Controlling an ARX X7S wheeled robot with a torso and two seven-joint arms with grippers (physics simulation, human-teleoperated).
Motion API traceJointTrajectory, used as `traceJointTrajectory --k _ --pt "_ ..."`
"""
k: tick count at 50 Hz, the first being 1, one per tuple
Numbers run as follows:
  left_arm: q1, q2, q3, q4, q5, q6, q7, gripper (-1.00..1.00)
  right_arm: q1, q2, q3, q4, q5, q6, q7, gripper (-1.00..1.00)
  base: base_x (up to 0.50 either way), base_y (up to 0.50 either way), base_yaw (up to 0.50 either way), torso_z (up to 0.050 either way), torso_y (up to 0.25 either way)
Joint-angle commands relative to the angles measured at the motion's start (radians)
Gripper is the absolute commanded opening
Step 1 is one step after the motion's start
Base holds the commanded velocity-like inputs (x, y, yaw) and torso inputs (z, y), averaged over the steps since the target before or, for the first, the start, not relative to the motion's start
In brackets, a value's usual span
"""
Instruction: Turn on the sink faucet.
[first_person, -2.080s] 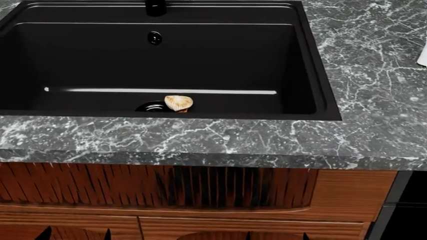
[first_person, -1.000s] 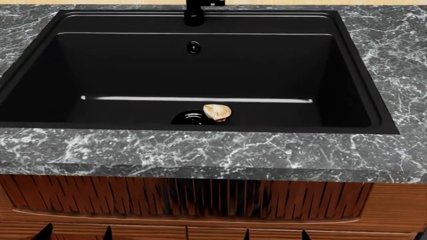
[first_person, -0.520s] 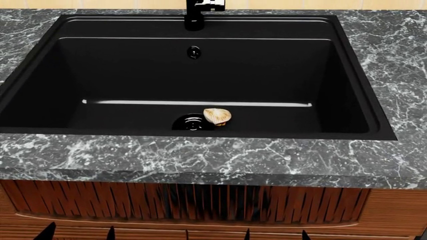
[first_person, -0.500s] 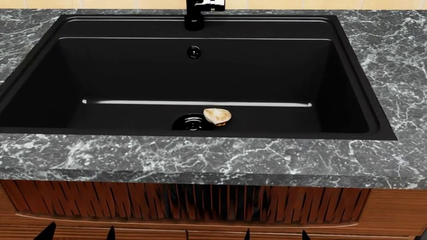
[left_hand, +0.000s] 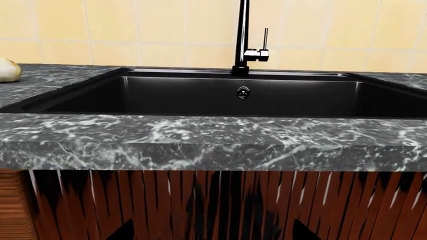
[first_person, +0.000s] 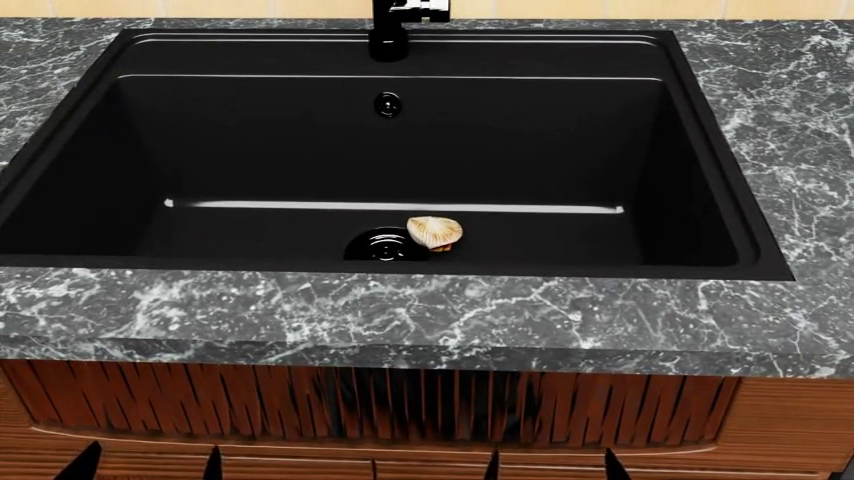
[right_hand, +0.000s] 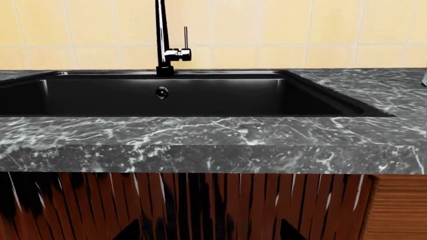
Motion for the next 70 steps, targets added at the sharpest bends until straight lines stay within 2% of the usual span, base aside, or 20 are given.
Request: traceJointTrajectory --k 1,3,5,7,13,14,15,18,22,27,28,29,30,32,35,37,41,50,63,70 --pt "0.003 -0.029 -0.016 0.225 -0.034 -0.189 -0.062 1.00 0.060 0.058 -0.008 -0.225 0.015 0.220 0.013 1.00 0.00 0.00 0.00 0.000 0.000" --pt "-0.016 -0.049 -0.001 0.299 -0.016 -0.240 -0.071 1.00 0.075 0.081 -0.006 -0.315 0.025 0.292 0.015 1.00 0.00 0.00 0.00 0.000 0.000" --pt "-0.098 -0.054 0.012 0.387 -0.043 -0.371 -0.076 1.00 0.122 0.103 0.000 -0.382 0.032 0.379 0.018 1.00 0.00 0.00 0.00 0.000 0.000" --pt "-0.174 -0.050 0.005 0.416 -0.060 -0.431 -0.082 1.00 0.162 0.110 0.022 -0.427 0.054 0.426 0.023 1.00 0.00 0.00 0.00 0.000 0.000" --pt "-0.362 -0.089 -0.077 0.517 -0.168 -0.651 -0.082 1.00 0.375 0.167 0.089 -0.486 0.138 0.648 -0.007 1.00 0.00 0.00 0.00 0.000 0.000" --pt "-0.413 -0.087 -0.084 0.473 -0.187 -0.654 -0.058 1.00 0.421 0.175 0.088 -0.458 0.166 0.666 -0.045 1.00 0.00 0.00 0.00 0.000 0.000" --pt "-0.473 -0.090 -0.042 0.371 -0.131 -0.626 -0.059 1.00 0.484 0.203 0.029 -0.405 0.149 0.717 -0.079 1.00 0.00 0.00 0.00 0.000 0.000" --pt "-0.583 -0.067 -0.020 0.237 -0.130 -0.607 -0.027 1.00 0.586 0.155 0.091 -0.256 0.203 0.679 -0.111 1.00 0.00 0.00 0.00 0.000 0.000" --pt "-0.667 -0.040 -0.016 0.145 -0.137 -0.595 -0.012 1.00 0.667 0.161 0.079 -0.149 0.177 0.650 -0.128 1.00 0.00 0.00 0.00 0.000 0.000" --pt "-0.808 -0.031 0.004 -0.062 -0.127 -0.547 0.049 1.00 0.756 0.158 0.077 0.030 0.153 0.589 -0.156 1.00 0.00 0.00 0.00 0.000 0.000" --pt "-0.818 -0.030 0.008 -0.065 -0.129 -0.566 0.045 1.00 0.762 0.147 0.104 0.055 0.178 0.570 -0.166 1.00 0.00 0.00 0.00 0.000 0.000" --pt "-0.826 -0.063 0.094 -0.045 -0.043 -0.553 0.039 1.00 0.767 0.148 0.096 0.057 0.176 0.572 -0.172 1.00 0.00 0.00 0.00 0.000 0.000" --pt "-0.820 -0.036 0.035 -0.030 -0.116 -0.564 0.051 1.00 0.767 0.146 0.097 0.051 0.185 0.573 -0.179 1.00 0.00 0.00 0.00 0.000 0.000" --pt "-0.820 -0.046 0.067 -0.036 -0.059 -0.528 0.024 1.00 0.758 0.147 0.079 0.025 0.188 0.580 -0.191 1.00 0.06 0.00 0.00 0.000 0.000" --pt "-0.834 -0.038 0.071 -0.118 -0.057 -0.511 0.033 1.00 0.760 0.148 0.075 0.032 0.185 0.579 -0.192 1.00 0.27 0.00 0.00 0.000 0.000" --pt "-0.861 -0.037 0.085 -0.152 -0.050 -0.498 0.047 1.00 0.770 0.131 0.130 0.030 0.255 0.614 -0.196 1.00 0.34 0.00 0.00 0.000 0.000" --pt "-0.888 -0.042 0.067 -0.149 -0.073 -0.530 0.054 1.00 0.776 0.158 0.079 0.005 0.212 0.653 -0.180 1.00 0.36 0.00 0.00 0.000 0.000" --pt "-0.859 -0.063 0.056 -0.119 -0.075 -0.536 0.037 1.00 0.729 0.171 0.096 -0.039 0.228 0.650 -0.178 1.00 0.44 0.00 0.00 0.000 0.000" --pt "-0.819 -0.065 0.034 -0.201 -0.079 -0.465 0.031 1.00 0.721 0.147 0.080 0.012 0.243 0.597 -0.220 1.00 0.50 0.00 0.00 0.000 0.000" --pt "-0.803 -0.083 0.025 -0.168 -0.087 -0.485 0.023 1.00 0.720 0.152 0.106 -0.012 0.255 0.606 -0.198 1.00 0.50 0.00 0.00 0.000 0.000"
